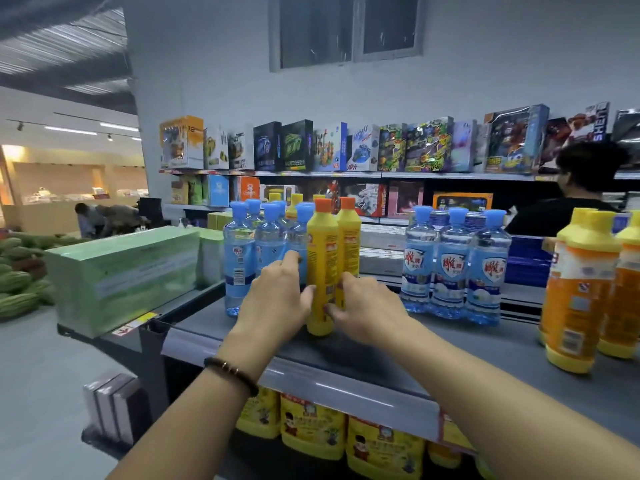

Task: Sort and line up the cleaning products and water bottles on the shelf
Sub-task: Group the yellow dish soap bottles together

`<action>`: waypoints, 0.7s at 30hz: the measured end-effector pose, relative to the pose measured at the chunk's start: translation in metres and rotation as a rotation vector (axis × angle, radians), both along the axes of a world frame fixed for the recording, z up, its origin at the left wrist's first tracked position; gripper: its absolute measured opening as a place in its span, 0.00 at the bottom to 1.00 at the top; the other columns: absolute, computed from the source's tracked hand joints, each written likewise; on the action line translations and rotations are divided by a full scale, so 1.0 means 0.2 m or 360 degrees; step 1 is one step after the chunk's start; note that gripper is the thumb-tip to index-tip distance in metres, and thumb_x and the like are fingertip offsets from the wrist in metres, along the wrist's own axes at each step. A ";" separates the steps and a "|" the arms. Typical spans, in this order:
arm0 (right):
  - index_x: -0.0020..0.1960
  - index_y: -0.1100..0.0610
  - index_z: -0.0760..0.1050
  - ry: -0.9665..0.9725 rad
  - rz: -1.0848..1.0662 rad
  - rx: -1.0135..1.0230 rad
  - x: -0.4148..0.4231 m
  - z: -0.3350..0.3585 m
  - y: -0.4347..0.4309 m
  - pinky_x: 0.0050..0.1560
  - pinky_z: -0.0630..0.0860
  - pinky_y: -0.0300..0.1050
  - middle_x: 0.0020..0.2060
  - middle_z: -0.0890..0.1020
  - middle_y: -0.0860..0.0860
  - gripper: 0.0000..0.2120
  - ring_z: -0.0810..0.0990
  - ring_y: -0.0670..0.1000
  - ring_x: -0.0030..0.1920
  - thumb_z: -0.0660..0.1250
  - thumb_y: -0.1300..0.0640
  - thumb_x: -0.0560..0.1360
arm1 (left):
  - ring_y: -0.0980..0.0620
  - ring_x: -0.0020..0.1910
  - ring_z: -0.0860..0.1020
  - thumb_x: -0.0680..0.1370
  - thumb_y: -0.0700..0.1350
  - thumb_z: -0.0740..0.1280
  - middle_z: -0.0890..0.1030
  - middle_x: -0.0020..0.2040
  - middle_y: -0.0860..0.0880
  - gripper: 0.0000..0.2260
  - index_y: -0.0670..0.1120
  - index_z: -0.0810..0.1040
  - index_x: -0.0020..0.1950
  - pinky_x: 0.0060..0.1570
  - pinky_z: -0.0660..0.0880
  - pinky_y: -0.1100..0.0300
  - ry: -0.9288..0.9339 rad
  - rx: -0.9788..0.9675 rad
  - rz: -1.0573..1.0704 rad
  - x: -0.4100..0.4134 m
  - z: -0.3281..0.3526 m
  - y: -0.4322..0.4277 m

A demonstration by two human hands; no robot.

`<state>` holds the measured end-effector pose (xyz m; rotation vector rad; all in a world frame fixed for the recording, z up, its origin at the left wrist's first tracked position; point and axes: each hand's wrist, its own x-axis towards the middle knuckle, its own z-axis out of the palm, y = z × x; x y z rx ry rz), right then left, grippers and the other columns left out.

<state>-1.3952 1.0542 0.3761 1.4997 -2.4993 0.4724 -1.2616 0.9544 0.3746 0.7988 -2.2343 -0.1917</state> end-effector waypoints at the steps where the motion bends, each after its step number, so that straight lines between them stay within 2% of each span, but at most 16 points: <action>1: 0.62 0.52 0.73 -0.0068 0.0017 -0.0036 0.00 -0.01 -0.02 0.48 0.78 0.53 0.54 0.80 0.52 0.18 0.82 0.59 0.57 0.68 0.41 0.81 | 0.42 0.61 0.81 0.81 0.53 0.73 0.83 0.60 0.44 0.24 0.46 0.73 0.73 0.60 0.80 0.44 0.0056 0.0063 -0.0043 -0.01 0.01 -0.02; 4: 0.61 0.52 0.74 -0.0294 0.0080 -0.0179 -0.03 -0.03 -0.06 0.52 0.82 0.56 0.53 0.82 0.51 0.18 0.82 0.57 0.54 0.72 0.43 0.78 | 0.48 0.53 0.83 0.79 0.57 0.75 0.83 0.56 0.48 0.23 0.48 0.75 0.68 0.53 0.82 0.51 0.0174 0.0316 -0.0151 -0.05 0.02 -0.06; 7: 0.61 0.52 0.76 -0.0566 0.0176 -0.0361 -0.05 -0.07 -0.08 0.53 0.83 0.50 0.53 0.83 0.49 0.19 0.83 0.52 0.53 0.76 0.47 0.76 | 0.48 0.53 0.82 0.77 0.61 0.76 0.84 0.56 0.49 0.24 0.49 0.77 0.66 0.51 0.81 0.54 0.0263 0.0453 -0.0170 -0.10 0.02 -0.08; 9: 0.61 0.52 0.76 -0.0680 0.0203 -0.0459 -0.05 -0.09 -0.09 0.50 0.82 0.44 0.53 0.83 0.48 0.18 0.82 0.49 0.51 0.77 0.50 0.76 | 0.48 0.54 0.82 0.77 0.63 0.76 0.83 0.56 0.49 0.24 0.49 0.76 0.64 0.53 0.82 0.52 0.0331 0.0485 -0.0164 -0.12 0.00 -0.09; 12: 0.59 0.51 0.74 -0.0809 0.0171 -0.0611 -0.04 -0.11 -0.08 0.40 0.76 0.35 0.50 0.83 0.46 0.20 0.81 0.45 0.47 0.80 0.50 0.73 | 0.50 0.52 0.83 0.77 0.66 0.74 0.83 0.54 0.50 0.25 0.51 0.75 0.63 0.53 0.85 0.50 0.0357 0.0530 -0.0201 -0.14 0.00 -0.07; 14: 0.58 0.51 0.73 -0.0796 0.0161 -0.0694 -0.03 -0.14 -0.08 0.39 0.76 0.38 0.49 0.83 0.46 0.24 0.82 0.47 0.48 0.82 0.47 0.70 | 0.53 0.49 0.84 0.76 0.65 0.75 0.83 0.52 0.52 0.25 0.51 0.74 0.63 0.50 0.84 0.54 0.0397 0.0553 -0.0241 -0.16 0.00 -0.05; 17: 0.59 0.48 0.76 -0.0657 0.0142 -0.0765 -0.01 -0.18 -0.08 0.49 0.82 0.48 0.51 0.84 0.45 0.26 0.83 0.49 0.51 0.82 0.42 0.67 | 0.56 0.47 0.83 0.75 0.65 0.76 0.83 0.50 0.54 0.25 0.51 0.74 0.61 0.47 0.82 0.58 0.0449 0.0572 -0.0298 -0.18 0.01 -0.04; 21: 0.55 0.47 0.75 -0.0829 0.0183 -0.0702 -0.05 -0.18 -0.04 0.53 0.83 0.51 0.48 0.84 0.43 0.20 0.84 0.47 0.50 0.81 0.43 0.70 | 0.56 0.51 0.83 0.76 0.63 0.76 0.84 0.52 0.56 0.19 0.53 0.77 0.59 0.50 0.83 0.57 0.0412 0.0693 -0.0446 -0.15 0.02 -0.07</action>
